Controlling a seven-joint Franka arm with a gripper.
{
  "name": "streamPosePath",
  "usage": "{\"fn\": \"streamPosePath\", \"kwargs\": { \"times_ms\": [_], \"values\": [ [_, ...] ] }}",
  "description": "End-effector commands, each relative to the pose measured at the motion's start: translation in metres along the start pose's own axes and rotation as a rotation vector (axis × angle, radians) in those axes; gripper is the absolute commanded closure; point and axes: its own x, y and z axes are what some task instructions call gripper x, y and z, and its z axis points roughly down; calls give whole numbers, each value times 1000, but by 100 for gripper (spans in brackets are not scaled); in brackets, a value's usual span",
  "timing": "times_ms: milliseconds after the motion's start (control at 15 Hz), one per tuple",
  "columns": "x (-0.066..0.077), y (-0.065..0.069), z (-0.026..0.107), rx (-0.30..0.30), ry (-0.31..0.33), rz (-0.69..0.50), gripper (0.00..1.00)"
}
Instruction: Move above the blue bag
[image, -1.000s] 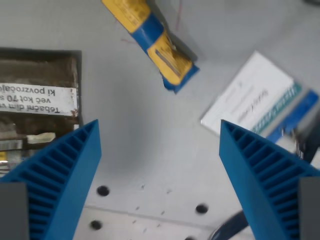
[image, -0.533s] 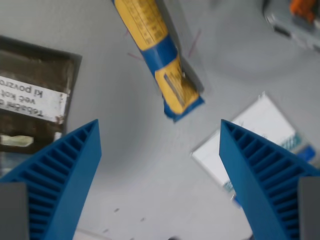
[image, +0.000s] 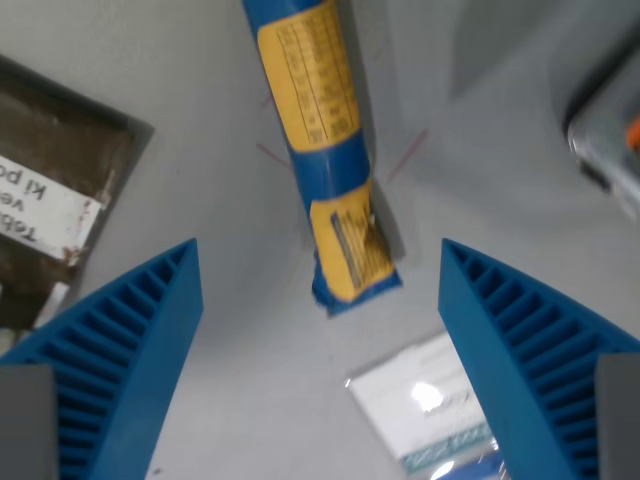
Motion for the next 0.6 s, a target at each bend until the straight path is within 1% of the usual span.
{"fn": "streamPosePath", "kwargs": {
  "times_ms": [67, 333, 600],
  "values": [
    [8, 2, 8, -50, 8, -250, 0],
    [12, 5, 18, -45, 1, -230, 0],
    [15, 6, 23, -40, -8, -200, 0]
  ]
}}
